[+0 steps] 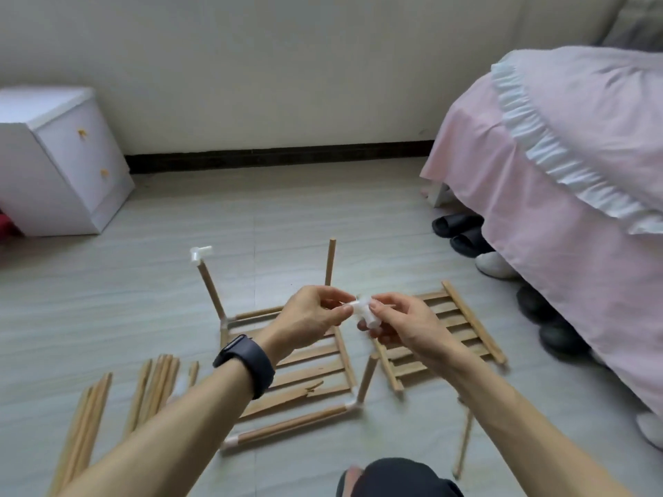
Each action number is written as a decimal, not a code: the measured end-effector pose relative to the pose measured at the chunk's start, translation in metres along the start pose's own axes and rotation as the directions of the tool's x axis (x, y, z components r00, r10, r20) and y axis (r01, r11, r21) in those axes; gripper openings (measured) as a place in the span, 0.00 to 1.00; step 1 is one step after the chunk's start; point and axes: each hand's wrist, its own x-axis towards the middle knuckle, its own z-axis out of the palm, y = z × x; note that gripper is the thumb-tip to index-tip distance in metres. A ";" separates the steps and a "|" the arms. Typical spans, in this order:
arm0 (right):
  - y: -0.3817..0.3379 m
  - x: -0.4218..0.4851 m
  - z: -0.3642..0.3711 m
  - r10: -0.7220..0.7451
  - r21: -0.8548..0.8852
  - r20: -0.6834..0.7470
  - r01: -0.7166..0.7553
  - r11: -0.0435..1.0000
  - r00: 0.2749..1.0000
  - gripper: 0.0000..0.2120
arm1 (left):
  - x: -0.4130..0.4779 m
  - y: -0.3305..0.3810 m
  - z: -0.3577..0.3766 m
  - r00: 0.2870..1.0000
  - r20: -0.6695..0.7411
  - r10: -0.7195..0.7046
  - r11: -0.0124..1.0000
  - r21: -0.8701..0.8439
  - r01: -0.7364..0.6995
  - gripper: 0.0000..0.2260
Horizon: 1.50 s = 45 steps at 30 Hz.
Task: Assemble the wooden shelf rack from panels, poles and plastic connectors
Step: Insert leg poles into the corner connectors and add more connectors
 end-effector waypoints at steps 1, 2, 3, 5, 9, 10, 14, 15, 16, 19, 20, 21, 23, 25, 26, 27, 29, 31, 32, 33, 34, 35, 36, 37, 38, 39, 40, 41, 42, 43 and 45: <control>0.005 -0.003 -0.005 0.024 -0.015 0.002 -0.024 1.000 1.000 0.13 | 0.003 -0.003 0.008 1.000 0.007 0.005 0.999 0.048 -0.006 0.09; 0.010 -0.004 -0.009 0.041 -0.018 -0.003 -0.041 0.999 0.999 0.13 | 0.006 -0.005 0.015 1.000 0.015 0.012 0.996 0.087 -0.013 0.08; 0.014 -0.006 -0.012 0.057 -0.010 -0.008 -0.057 0.998 0.998 0.12 | 0.009 -0.005 0.020 0.999 0.021 0.028 0.992 0.126 -0.030 0.07; 0.021 -0.006 -0.016 0.086 0.023 0.011 -0.086 0.996 0.996 0.11 | 0.016 -0.003 0.029 0.997 0.030 0.075 0.980 0.183 -0.080 0.06; 0.035 0.000 -0.015 0.143 0.075 0.049 -0.146 0.986 0.989 0.12 | 0.028 -0.005 0.040 0.998 -0.001 0.063 0.993 0.100 -0.063 0.08; 0.038 0.001 -0.013 0.161 0.101 0.049 -0.166 0.981 0.986 0.11 | 0.030 -0.006 0.041 1.000 0.010 0.027 0.999 0.039 -0.027 0.08; 0.048 0.008 -0.013 0.203 0.090 -0.019 -0.200 0.976 0.979 0.09 | 0.037 -0.016 0.042 0.994 0.088 -0.061 0.991 -0.113 0.071 0.11; 0.050 0.009 -0.013 0.202 0.067 -0.058 -0.198 0.978 0.978 0.09 | 0.039 -0.020 0.042 0.995 0.074 -0.063 0.992 -0.100 0.070 0.12; 0.052 0.011 -0.014 0.201 0.047 -0.090 -0.197 0.979 0.976 0.10 | 0.041 -0.023 0.042 0.995 0.067 -0.072 0.994 -0.080 0.078 0.12; 0.057 0.013 -0.014 0.212 0.023 -0.123 -0.211 0.977 0.969 0.10 | 0.045 -0.030 0.042 0.975 0.165 -0.149 0.988 0.056 0.141 0.13; 0.060 0.013 -0.014 0.220 0.016 -0.123 -0.220 0.975 0.968 0.10 | 0.046 -0.033 0.043 0.963 0.203 -0.177 0.982 0.106 0.158 0.14; 0.064 0.012 -0.013 0.228 0.013 -0.126 -0.229 0.973 0.965 0.10 | 0.046 -0.036 0.045 0.954 0.225 -0.199 0.975 0.143 0.169 0.16; 0.070 0.012 -0.011 0.245 0.020 -0.133 -0.245 0.969 0.960 0.10 | 0.047 -0.041 0.051 0.947 0.233 -0.219 0.967 0.182 0.179 0.18; 0.075 0.013 -0.009 0.259 0.044 -0.126 -0.256 0.966 0.957 0.10 | 0.048 -0.045 0.055 0.946 0.235 -0.222 0.965 0.193 0.178 0.18; 0.077 0.012 -0.009 0.261 0.053 -0.122 -0.256 0.965 0.958 0.10 | 0.048 -0.046 0.056 0.945 0.240 -0.223 0.965 0.189 0.180 0.18; 0.078 0.013 -0.010 0.258 0.050 -0.118 -0.254 0.966 0.959 0.09 | 0.049 -0.047 0.056 0.943 0.247 -0.225 0.966 0.186 0.182 0.18; 0.079 0.013 -0.011 0.246 -0.019 -0.115 -0.250 0.968 0.962 0.09 | 0.048 -0.050 0.055 0.941 0.259 -0.220 0.964 0.203 0.170 0.18; 0.081 0.015 -0.012 0.240 -0.106 -0.114 -0.252 0.962 0.964 0.10 | 0.046 -0.054 0.057 0.945 0.255 -0.204 0.961 0.234 0.144 0.19; 0.082 0.016 -0.012 0.238 -0.123 -0.119 -0.252 0.960 0.964 0.11 | 0.044 -0.057 0.057 0.951 0.243 -0.194 0.962 0.239 0.135 0.19; 0.082 0.018 -0.014 0.239 -0.134 -0.123 -0.254 0.958 0.963 0.13 | 0.043 -0.060 0.058 0.955 0.230 -0.186 0.964 0.230 0.132 0.19; 0.083 0.019 -0.015 0.239 -0.156 -0.122 -0.256 0.954 0.963 0.14 | 0.042 -0.062 0.058 0.958 0.223 -0.182 0.968 0.210 0.135 0.20; 0.084 0.021 -0.016 0.241 -0.196 -0.113 -0.259 0.946 0.964 0.15 | 0.042 -0.064 0.057 0.956 0.228 -0.185 0.973 0.181 0.145 0.21; 0.085 0.022 -0.018 0.244 -0.244 -0.101 -0.262 0.934 0.965 0.16 | 0.041 -0.065 0.057 0.951 0.241 -0.192 0.975 0.155 0.158 0.23; 0.086 0.022 -0.018 0.244 -0.286 -0.090 -0.259 0.922 0.966 0.16 | 0.041 -0.065 0.057 0.947 0.253 -0.198 0.976 0.143 0.166 0.25; 0.087 0.022 -0.018 0.237 -0.319 -0.080 -0.250 0.914 0.968 0.15 | 0.041 -0.066 0.057 0.944 0.263 -0.199 0.976 0.146 0.165 0.26; 0.088 0.021 -0.018 0.224 -0.348 -0.071 -0.235 0.907 0.972 0.15 | 0.040 -0.066 0.057 0.943 0.269 -0.195 0.975 0.153 0.158 0.26; 0.088 0.020 -0.018 0.213 -0.377 -0.065 -0.222 0.899 0.975 0.15 | 0.039 -0.066 0.057 0.943 0.274 -0.190 0.976 0.159 0.150 0.26; 0.088 0.018 -0.018 0.206 -0.402 -0.058 -0.212 0.891 0.977 0.16 | 0.038 -0.066 0.057 0.942 0.279 -0.186 0.976 0.161 0.145 0.26; 0.089 0.018 -0.019 0.203 -0.420 -0.043 -0.202 0.885 0.978 0.18 | 0.037 -0.066 0.057 0.941 0.284 -0.182 0.977 0.161 0.141 0.26; 0.090 0.017 -0.020 0.201 -0.429 -0.023 -0.191 0.883 0.979 0.20 | 0.036 -0.066 0.056 0.940 0.288 -0.183 0.977 0.161 0.141 0.26; 0.092 0.015 -0.019 0.195 -0.434 0.013 -0.170 0.885 0.981 0.22 | 0.031 -0.066 0.057 0.939 0.285 -0.193 0.962 0.245 0.123 0.27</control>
